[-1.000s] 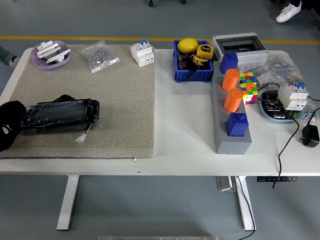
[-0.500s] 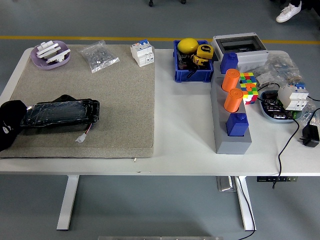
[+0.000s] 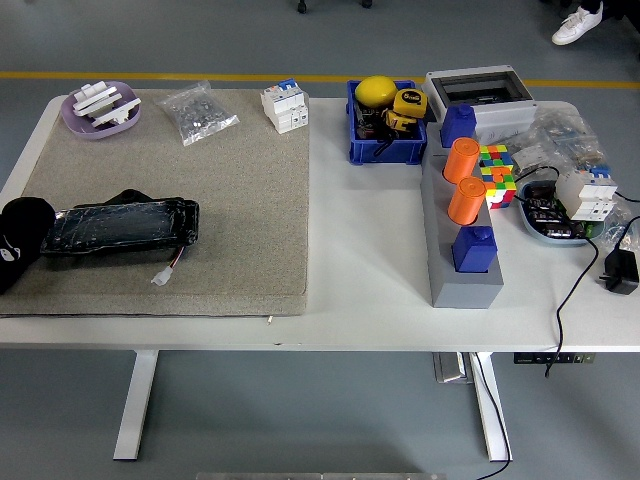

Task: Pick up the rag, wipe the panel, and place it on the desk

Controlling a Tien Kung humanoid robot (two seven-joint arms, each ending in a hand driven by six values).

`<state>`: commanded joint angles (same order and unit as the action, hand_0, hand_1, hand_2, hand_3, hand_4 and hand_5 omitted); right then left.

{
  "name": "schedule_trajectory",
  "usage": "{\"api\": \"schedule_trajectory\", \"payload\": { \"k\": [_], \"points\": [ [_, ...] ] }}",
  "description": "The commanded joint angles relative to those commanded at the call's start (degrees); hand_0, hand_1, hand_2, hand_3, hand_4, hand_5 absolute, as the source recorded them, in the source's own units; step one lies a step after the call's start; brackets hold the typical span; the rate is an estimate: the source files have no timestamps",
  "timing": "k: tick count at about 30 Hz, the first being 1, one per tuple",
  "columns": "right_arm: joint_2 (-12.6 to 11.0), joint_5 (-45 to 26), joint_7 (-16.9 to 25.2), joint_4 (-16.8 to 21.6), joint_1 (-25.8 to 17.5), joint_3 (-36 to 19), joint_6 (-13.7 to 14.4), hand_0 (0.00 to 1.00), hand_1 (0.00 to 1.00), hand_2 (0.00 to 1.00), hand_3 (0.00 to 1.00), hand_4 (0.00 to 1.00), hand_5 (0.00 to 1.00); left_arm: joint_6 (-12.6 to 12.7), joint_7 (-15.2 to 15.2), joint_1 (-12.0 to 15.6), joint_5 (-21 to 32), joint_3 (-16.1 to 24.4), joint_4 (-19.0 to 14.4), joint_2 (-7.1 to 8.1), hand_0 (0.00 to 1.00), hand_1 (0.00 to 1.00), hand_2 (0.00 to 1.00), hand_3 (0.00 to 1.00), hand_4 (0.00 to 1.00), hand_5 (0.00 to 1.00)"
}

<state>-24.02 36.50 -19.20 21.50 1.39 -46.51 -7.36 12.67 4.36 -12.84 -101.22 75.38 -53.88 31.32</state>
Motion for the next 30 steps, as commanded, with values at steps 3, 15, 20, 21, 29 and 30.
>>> {"api": "schedule_trajectory", "payload": {
  "k": [3,15,20,21,29,30],
  "points": [
    [-0.02,0.0,-0.02,-0.01,-0.06,0.02,-0.01,0.74,0.632,0.725,0.754,0.998,0.586,0.11,-0.6,0.24,1.67,0.42,-0.14,0.08,0.377,0.708,0.721,0.643,0.9,0.225],
    [0.22,-0.04,-0.06,0.03,-0.35,-0.27,-0.11,0.739,0.631,0.726,0.752,0.998,0.584,0.02,-0.47,0.68,2.57,1.8,-0.3,0.36,0.37,0.688,0.7,0.635,0.876,0.222],
    [0.29,-0.02,-0.06,0.01,-0.35,-0.32,-0.13,0.741,0.631,0.725,0.751,0.998,0.584,-0.17,-0.35,1.29,2.71,3.28,-1.04,0.66,0.369,0.678,0.687,0.633,0.868,0.218],
    [0.3,0.01,-0.06,0.02,-0.32,-0.32,-0.13,0.741,0.631,0.725,0.751,0.998,0.584,-0.2,-0.33,1.49,2.86,3.67,-1.31,0.71,0.369,0.678,0.687,0.633,0.868,0.218],
    [0.41,-0.01,-0.05,0.04,-0.3,-0.32,-0.1,0.74,0.628,0.725,0.749,0.998,0.584,0.73,-2.29,2.37,6.58,5.79,-2.12,0.56,0.364,0.665,0.636,0.611,0.854,0.223],
    [0.42,-0.03,-0.06,0.03,-0.31,-0.29,-0.09,0.74,0.628,0.725,0.749,0.998,0.584,1.05,-3.3,2.37,8.12,6.0,-1.81,0.33,0.364,0.665,0.636,0.611,0.854,0.223]
  ]
}}
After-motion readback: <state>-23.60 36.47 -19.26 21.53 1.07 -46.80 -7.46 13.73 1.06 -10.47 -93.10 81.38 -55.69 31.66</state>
